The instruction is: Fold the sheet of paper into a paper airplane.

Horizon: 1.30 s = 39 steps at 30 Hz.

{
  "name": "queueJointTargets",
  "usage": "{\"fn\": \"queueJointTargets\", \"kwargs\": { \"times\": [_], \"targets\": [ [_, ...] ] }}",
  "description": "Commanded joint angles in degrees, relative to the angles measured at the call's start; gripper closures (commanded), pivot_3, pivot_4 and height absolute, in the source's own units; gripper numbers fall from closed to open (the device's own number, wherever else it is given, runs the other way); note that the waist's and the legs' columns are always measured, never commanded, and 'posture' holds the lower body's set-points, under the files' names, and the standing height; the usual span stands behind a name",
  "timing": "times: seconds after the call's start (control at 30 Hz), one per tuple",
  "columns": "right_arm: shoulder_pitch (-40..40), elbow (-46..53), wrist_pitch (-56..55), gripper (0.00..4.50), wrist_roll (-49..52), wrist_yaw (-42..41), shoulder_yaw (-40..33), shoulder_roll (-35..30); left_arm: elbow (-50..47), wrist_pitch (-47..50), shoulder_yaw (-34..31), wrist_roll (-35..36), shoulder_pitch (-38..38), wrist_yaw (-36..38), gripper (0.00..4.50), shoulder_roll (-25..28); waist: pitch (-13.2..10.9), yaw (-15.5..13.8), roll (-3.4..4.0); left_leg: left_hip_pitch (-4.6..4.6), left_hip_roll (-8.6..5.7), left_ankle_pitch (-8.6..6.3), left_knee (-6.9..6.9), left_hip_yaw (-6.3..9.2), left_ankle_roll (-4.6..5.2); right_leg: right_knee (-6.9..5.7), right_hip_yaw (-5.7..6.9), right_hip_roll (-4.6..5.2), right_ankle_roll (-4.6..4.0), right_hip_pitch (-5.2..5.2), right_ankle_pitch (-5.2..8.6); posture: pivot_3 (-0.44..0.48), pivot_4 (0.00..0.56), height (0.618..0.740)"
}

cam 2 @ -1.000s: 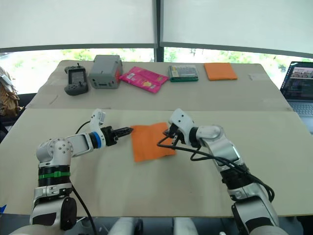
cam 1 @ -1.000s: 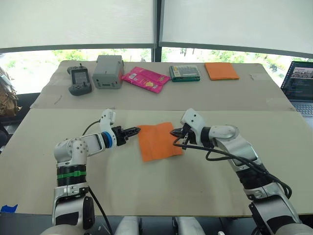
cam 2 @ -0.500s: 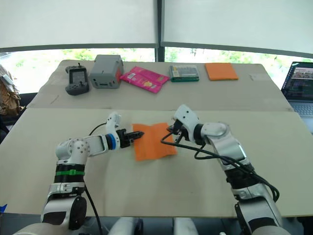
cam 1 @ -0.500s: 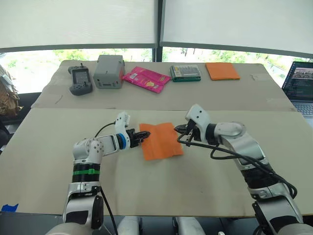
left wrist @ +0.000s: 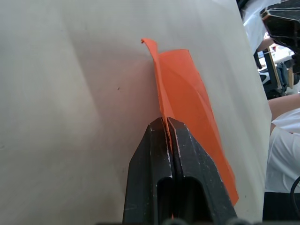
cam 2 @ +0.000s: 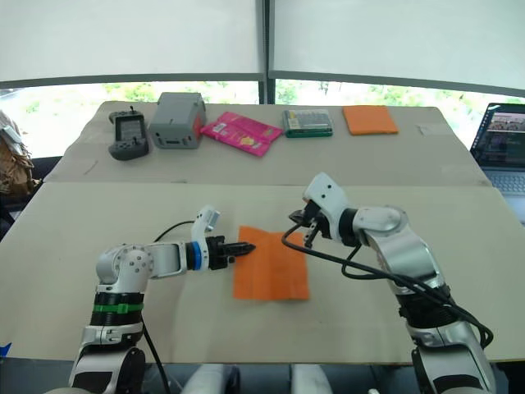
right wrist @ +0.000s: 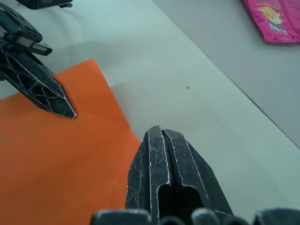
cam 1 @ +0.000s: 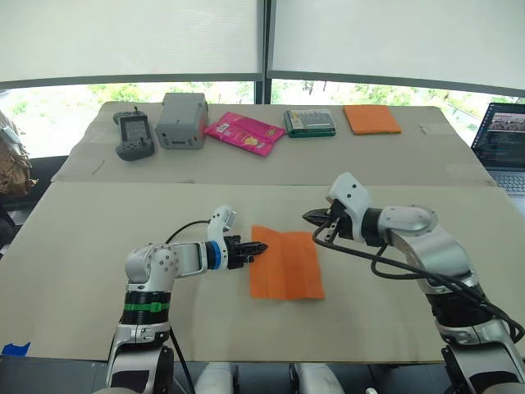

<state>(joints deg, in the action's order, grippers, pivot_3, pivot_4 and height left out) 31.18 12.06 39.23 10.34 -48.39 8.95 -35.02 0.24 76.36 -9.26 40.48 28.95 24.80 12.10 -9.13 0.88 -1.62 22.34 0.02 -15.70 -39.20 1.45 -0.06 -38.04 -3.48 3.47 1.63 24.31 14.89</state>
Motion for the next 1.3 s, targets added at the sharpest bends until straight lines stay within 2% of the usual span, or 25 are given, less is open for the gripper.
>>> {"fn": "queueJointTargets", "kwargs": {
  "times": [0.03, 0.13, 0.17, 0.37, 0.53, 0.57, 0.6, 0.67, 0.77, 0.9, 1.0, 1.2, 1.23, 1.3],
  "targets": [
    [-0.1, 2.5, 0.2, 4.50, 0.9, 0.5, -1.5, -0.6, -3.2, 1.1, -1.7, 0.9, -1.0, -2.2, 4.45, -0.8, 0.0, 0.0, 0.00, 0.00, 0.00, 0.00, 0.00, 0.00, 0.00, 0.00, 0.00, 0.01, 0.00, 0.00, 0.00, 0.000, 0.150, 0.740],
    [0.0, 1.9, -0.2, 4.50, 0.7, 0.8, -1.0, -0.3, -4.7, 1.5, -1.6, 1.0, -2.7, -3.0, 4.45, -1.0, 0.0, 0.0, 0.00, 0.00, 0.00, 0.00, 0.00, 0.00, 0.00, 0.00, -0.01, 0.01, 0.00, 0.00, 0.00, 0.000, 0.150, 0.740],
    [0.1, 1.6, -0.4, 4.50, 0.6, 0.8, -0.8, -0.2, -5.1, 0.8, -1.0, 0.8, -2.7, -2.2, 4.21, -0.2, 0.0, 0.0, 0.00, -0.01, 0.00, 0.00, 0.00, 0.00, 0.00, 0.00, -0.01, -0.01, 0.00, -0.01, 0.00, 0.000, 0.150, 0.740],
    [0.6, 1.0, -0.9, 4.50, 0.7, 0.3, -0.7, -0.6, -5.5, -3.1, -0.2, -0.1, -0.9, 3.2, 2.27, 8.3, 0.0, 0.3, 0.00, -0.04, 0.00, 0.00, 0.00, 0.00, 0.00, -0.01, -0.02, -0.05, 0.00, -0.01, 0.00, 0.000, 0.150, 0.740],
    [0.1, 1.8, -0.6, 4.50, 1.3, -0.4, -1.5, -1.4, -8.5, -6.1, -1.2, 2.5, -0.8, 9.3, 0.50, 14.5, 0.0, 0.1, 0.00, -0.02, 0.00, 0.00, 0.01, 0.00, 0.00, 0.03, -0.02, -0.02, 0.00, -0.01, 0.00, 0.000, 0.150, 0.740],
    [-0.1, 2.2, -0.4, 4.50, 1.5, -0.6, -1.8, -1.6, -10.6, -10.4, 0.6, 0.9, -1.5, 12.4, 0.21, 16.6, 0.0, 0.0, 0.00, 0.00, 0.00, 0.00, 0.01, 0.00, 0.00, 0.05, -0.02, 0.00, 0.00, -0.01, 0.00, 0.000, 0.150, 0.740],
    [-0.4, 2.5, -0.2, 4.50, 1.7, -0.6, -2.1, -1.8, -12.5, -13.8, 1.6, 0.3, -2.0, 15.3, 0.03, 17.7, 0.0, -0.1, -0.01, 0.00, 0.00, 0.00, 0.01, 0.00, 0.00, 0.05, -0.02, 0.02, 0.00, -0.01, 0.00, 0.000, 0.150, 0.740],
    [-1.0, 2.9, 0.0, 4.50, 2.1, -0.7, -2.5, -2.3, -14.8, -16.5, 1.5, 2.6, -1.9, 18.6, 0.03, 17.2, 0.0, -0.3, 0.00, 0.04, 0.00, 0.00, 0.01, 0.00, -0.01, 0.09, -0.01, 0.06, 0.00, -0.01, 0.00, 0.000, 0.150, 0.740],
    [-1.6, 3.0, 0.0, 4.50, 2.4, -0.4, -2.5, -3.1, -15.8, -19.3, 4.3, 1.7, -1.7, 20.5, 0.03, 17.1, 0.0, -0.3, 0.00, 0.04, 0.00, 0.00, 0.01, 0.00, 0.00, 0.16, -0.01, 0.11, 0.02, -0.06, -0.01, 0.000, 0.150, 0.740],
    [-2.5, 3.2, -0.1, 4.50, 1.5, 0.7, -3.2, -5.0, -15.0, -27.3, 19.2, -8.1, -0.9, 23.8, 1.19, 17.3, 0.0, -0.4, 0.00, 0.02, -0.08, 0.00, 0.01, -0.01, 0.00, 0.16, -0.01, 0.05, 0.03, -0.09, -0.02, 0.000, 0.150, 0.740],
    [-3.8, 3.1, -0.5, 4.50, 1.2, 1.1, -3.2, -6.4, -12.3, -29.7, 23.6, -11.4, -0.2, 24.0, 2.25, 16.2, 0.0, -0.1, -0.01, 0.04, -0.08, 0.00, 0.00, -0.04, 0.01, 0.16, -0.04, 0.02, 0.04, -0.06, -0.02, 0.000, 0.150, 0.740],
    [-6.4, 4.3, 0.4, 4.50, 2.2, 2.3, -4.2, -6.9, -8.4, -30.7, 27.7, -15.5, -0.8, 22.6, 4.25, 13.6, 0.0, 0.1, -0.01, 0.01, -0.02, 0.01, 0.00, -0.03, 0.04, 0.10, -0.06, -0.08, 0.04, -0.06, -0.01, 0.000, 0.150, 0.740],
    [-6.8, 4.6, 0.6, 4.50, 2.5, 2.5, -4.6, -6.8, -8.2, -31.2, 28.6, -16.5, -1.2, 22.7, 4.47, 13.9, 0.0, 0.0, -0.01, 0.01, -0.03, 0.02, 0.00, -0.03, 0.06, 0.09, -0.06, -0.07, 0.04, -0.06, -0.01, 0.000, 0.150, 0.740],
    [-7.5, 5.1, 1.2, 4.50, 3.2, 3.1, -5.3, -6.6, -7.9, -32.0, 29.9, -18.3, -2.2, 22.9, 4.47, 14.7, 0.0, 0.0, -0.01, 0.01, -0.04, 0.02, 0.00, -0.03, 0.06, 0.09, -0.07, -0.07, 0.05, -0.06, -0.01, 0.000, 0.150, 0.740]
  ]
}}
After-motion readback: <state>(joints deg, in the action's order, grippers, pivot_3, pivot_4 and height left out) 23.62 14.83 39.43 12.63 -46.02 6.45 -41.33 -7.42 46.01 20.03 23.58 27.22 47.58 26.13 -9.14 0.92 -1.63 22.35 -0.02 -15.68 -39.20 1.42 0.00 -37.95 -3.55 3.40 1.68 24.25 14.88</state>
